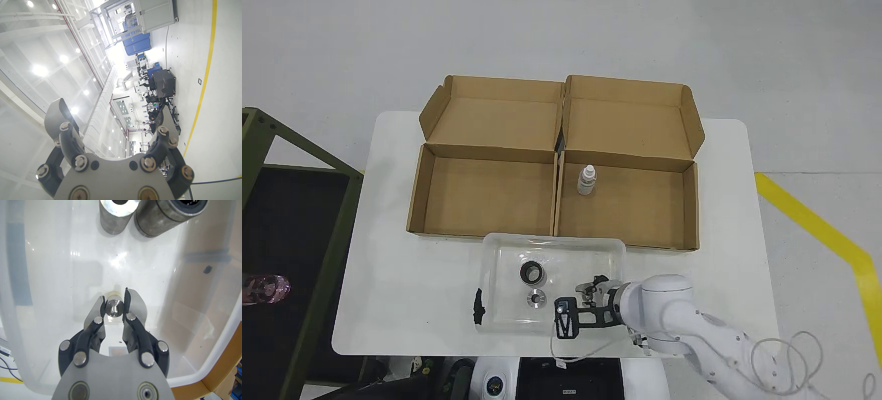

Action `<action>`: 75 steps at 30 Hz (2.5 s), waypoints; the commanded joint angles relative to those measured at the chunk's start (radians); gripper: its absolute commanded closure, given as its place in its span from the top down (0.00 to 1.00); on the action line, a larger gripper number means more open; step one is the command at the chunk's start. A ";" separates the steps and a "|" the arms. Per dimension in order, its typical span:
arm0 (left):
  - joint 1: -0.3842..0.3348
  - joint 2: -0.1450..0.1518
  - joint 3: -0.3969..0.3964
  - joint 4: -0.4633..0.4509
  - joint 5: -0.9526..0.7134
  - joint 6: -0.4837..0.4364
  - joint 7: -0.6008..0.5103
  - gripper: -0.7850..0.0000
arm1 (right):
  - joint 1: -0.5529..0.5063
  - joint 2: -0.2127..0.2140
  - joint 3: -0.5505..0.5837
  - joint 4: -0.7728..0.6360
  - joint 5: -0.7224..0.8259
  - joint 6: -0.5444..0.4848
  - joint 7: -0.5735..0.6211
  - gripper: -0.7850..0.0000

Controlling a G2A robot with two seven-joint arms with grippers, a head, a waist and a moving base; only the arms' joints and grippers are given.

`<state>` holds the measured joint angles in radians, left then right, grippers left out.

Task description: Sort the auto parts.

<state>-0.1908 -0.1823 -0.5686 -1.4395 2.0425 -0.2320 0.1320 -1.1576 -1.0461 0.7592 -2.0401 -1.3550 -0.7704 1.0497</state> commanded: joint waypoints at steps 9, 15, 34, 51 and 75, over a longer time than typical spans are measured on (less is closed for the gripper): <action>0.000 0.000 0.000 0.000 0.000 0.000 0.000 1.00 | -0.008 0.009 0.060 -0.062 0.023 0.013 -0.113 0.00; 0.000 0.000 0.000 0.000 0.000 0.000 0.000 1.00 | -0.042 0.021 0.119 -0.091 -0.040 0.035 -0.278 0.00; 0.000 0.000 0.000 0.000 0.000 0.000 0.000 1.00 | -0.180 0.053 0.341 -0.134 -0.211 0.174 -0.764 0.00; 0.000 0.000 0.000 0.000 0.000 0.000 0.000 1.00 | -0.202 0.058 0.473 -0.082 -0.129 0.204 -0.862 0.00; 0.000 0.000 0.000 0.000 0.000 0.000 0.000 1.00 | 0.116 0.024 0.376 0.274 0.178 0.086 -0.515 0.00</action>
<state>-0.1908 -0.1822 -0.5686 -1.4395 2.0425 -0.2320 0.1320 -1.0601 -1.0193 1.1478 -1.7841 -1.1896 -0.6801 0.5154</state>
